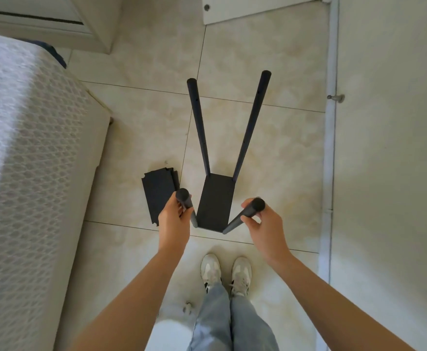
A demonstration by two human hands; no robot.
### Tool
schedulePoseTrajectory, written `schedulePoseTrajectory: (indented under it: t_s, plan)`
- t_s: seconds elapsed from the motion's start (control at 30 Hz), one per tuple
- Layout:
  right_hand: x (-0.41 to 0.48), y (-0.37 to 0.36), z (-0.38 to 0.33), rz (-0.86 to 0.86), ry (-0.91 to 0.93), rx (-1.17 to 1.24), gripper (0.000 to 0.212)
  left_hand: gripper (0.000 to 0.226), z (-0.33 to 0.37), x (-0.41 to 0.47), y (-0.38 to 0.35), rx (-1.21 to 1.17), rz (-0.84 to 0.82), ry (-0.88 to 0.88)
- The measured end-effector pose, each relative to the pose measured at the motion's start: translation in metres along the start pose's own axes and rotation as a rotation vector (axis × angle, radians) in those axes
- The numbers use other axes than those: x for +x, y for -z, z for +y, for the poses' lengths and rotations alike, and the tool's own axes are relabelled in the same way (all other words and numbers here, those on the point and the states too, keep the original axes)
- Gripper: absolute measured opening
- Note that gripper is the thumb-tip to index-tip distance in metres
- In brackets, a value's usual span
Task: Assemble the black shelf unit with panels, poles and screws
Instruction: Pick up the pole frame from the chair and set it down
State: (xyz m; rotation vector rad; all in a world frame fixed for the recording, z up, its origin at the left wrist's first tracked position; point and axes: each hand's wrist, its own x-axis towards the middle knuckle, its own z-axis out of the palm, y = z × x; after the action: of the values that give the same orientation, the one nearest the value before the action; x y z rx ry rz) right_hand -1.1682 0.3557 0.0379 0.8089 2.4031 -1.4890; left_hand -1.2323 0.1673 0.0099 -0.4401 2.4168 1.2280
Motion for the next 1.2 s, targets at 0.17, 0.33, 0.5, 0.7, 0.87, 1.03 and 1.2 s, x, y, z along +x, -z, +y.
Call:
schedulePoseTrajectory:
  t_s: [0.17,0.33,0.5,0.7,0.87,1.03,1.2]
  plan:
    - [0.004,-0.008,0.009,0.022,0.032,-0.014,0.029,0.019,-0.005,0.001,-0.007,0.002,0.023,0.039]
    - [0.011,-0.018,0.015,0.04,0.046,-0.012,0.029,0.018,-0.011,0.009,-0.011,-0.005,0.041,0.056]
    - [0.019,-0.025,0.021,0.047,0.09,-0.042,0.023,0.02,-0.02,0.015,-0.012,-0.004,0.039,0.014]
    - [0.016,-0.025,0.032,0.068,0.116,-0.017,0.032,0.025,-0.034,0.007,-0.012,0.005,0.018,0.016]
    - [0.002,-0.031,0.052,-0.017,0.141,-0.097,0.022,0.023,-0.052,-0.005,-0.014,-0.024,-0.013,0.048]
    - [-0.011,-0.036,0.067,-0.073,0.145,-0.142,0.027,0.023,-0.067,-0.015,-0.013,-0.04,-0.004,0.069]
    - [-0.018,-0.042,0.073,-0.089,0.154,-0.154,0.029,0.022,-0.073,-0.017,-0.015,-0.046,-0.001,0.093]
